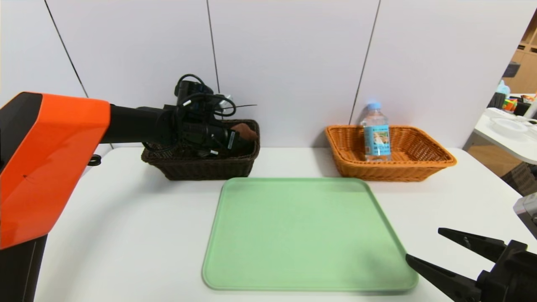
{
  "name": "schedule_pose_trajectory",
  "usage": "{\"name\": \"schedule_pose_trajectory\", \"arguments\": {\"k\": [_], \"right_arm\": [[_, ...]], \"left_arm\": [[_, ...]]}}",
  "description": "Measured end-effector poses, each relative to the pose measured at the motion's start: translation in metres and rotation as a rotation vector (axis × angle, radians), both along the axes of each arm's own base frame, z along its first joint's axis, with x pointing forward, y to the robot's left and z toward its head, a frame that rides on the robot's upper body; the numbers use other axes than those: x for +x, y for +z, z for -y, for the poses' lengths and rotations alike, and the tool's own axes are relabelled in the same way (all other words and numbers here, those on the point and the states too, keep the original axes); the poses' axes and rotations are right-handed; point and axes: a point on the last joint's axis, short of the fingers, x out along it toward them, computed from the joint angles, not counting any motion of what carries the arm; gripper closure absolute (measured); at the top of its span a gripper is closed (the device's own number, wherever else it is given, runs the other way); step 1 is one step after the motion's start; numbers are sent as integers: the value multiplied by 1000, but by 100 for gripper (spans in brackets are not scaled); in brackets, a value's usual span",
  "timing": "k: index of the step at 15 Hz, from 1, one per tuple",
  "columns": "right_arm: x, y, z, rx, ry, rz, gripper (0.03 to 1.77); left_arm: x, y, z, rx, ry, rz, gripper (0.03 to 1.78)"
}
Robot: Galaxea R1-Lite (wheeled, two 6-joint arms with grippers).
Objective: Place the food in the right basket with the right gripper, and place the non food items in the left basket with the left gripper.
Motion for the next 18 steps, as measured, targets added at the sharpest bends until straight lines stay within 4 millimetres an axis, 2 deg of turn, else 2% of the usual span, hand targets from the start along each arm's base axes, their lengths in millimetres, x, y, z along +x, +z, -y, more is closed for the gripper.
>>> {"name": "schedule_pose_trajectory", "arguments": {"k": [5, 10, 15, 18], "right_arm": [[0, 0, 0, 1, -2, 3, 10], [-3, 1, 1, 9, -3, 13, 10], [-6, 3, 3, 17, -2, 25, 10], [-9, 2, 4, 17, -2, 28, 10]], "left_arm": [[-5, 13, -2, -11, 7, 23, 36], [-24, 42, -11, -16, 34, 75, 24], [-39, 69, -29, -4, 99, 114, 18], [-50, 83, -50, -4, 145, 115, 15]]}}
